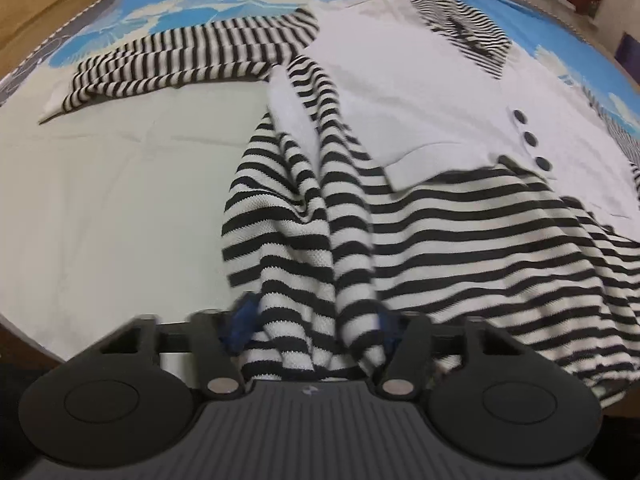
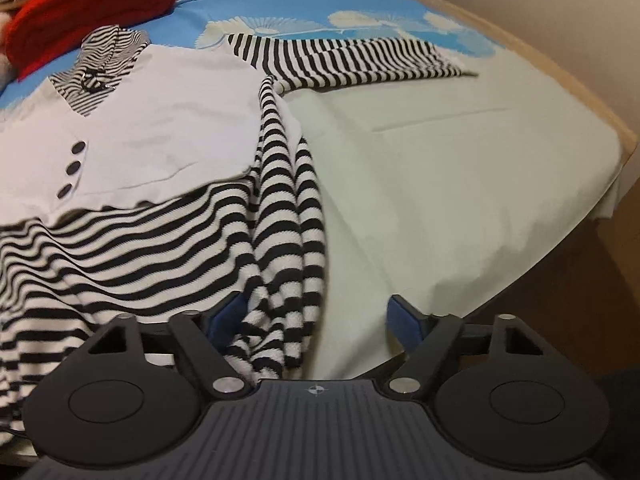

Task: Fold small clothes
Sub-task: 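Grasp the striped hem with the left tool while the right tool grasps it too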

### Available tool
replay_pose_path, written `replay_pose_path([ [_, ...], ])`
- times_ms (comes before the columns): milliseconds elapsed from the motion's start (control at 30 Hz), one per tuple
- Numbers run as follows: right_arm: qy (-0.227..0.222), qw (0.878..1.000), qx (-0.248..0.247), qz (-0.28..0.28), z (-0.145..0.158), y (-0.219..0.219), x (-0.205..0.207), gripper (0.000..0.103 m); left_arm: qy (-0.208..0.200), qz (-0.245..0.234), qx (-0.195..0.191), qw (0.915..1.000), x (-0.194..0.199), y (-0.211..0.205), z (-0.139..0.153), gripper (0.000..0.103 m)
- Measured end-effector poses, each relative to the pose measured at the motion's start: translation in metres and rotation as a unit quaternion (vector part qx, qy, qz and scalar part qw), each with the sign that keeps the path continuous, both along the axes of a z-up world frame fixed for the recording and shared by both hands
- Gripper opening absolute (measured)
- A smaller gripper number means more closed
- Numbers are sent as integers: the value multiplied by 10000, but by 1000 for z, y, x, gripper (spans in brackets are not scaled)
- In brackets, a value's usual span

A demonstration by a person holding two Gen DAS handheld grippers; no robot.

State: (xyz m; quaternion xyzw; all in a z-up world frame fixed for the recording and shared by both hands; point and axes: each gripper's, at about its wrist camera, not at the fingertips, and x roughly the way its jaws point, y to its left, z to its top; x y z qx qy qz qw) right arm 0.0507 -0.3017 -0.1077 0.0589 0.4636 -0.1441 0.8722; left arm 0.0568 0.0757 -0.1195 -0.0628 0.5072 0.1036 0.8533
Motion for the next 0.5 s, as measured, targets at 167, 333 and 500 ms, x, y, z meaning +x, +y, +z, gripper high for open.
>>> replay_pose_path([
  [167, -314, 9993, 30, 175, 12, 6, -3, 16, -106, -11, -25, 9999, -9, 1, 12, 15],
  [333, 168, 9988, -355, -306, 3, -6, 0, 2, 9, -2, 55, 10000, -9, 3, 10, 23],
  [500, -237, 9961, 302, -791, 13, -27, -8, 7, -415, 118, 134, 9990, -12, 1, 31, 50],
])
